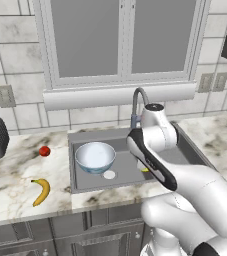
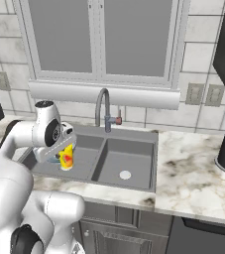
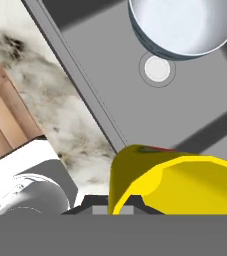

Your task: Remove the banana and apple from the sink. Then move the bowl and cup from the counter to the sink for washing.

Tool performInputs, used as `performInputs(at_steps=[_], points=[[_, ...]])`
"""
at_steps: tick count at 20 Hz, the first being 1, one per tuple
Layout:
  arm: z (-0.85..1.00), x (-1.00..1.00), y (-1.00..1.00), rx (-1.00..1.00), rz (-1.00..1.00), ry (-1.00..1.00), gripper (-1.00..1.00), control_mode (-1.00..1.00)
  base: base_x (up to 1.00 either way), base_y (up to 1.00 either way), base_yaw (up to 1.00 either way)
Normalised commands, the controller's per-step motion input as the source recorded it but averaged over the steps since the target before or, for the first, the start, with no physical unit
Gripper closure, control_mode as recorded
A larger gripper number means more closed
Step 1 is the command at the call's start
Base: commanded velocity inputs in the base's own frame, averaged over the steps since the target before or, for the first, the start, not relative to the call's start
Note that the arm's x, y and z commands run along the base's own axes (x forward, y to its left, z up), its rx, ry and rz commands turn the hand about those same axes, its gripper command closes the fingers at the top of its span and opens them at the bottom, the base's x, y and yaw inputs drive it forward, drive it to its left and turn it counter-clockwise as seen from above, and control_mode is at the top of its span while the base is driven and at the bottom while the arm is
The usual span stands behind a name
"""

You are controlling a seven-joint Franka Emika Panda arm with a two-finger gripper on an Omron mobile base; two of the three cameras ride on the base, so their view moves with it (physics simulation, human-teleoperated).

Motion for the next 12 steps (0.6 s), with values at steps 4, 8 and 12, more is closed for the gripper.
performInputs(at_steps=[4,8,12], points=[[0.0,0.19,0.19,0.0,0.0,0.0,1.0,-1.0,0.0,0.0,0.0],[0.0,0.21,0.12,0.0,-0.03,0.0,1.0,-1.0,0.0,0.0,0.0],[0.0,0.21,0.07,0.0,-0.02,0.0,1.0,-1.0,0.0,0.0,0.0]])
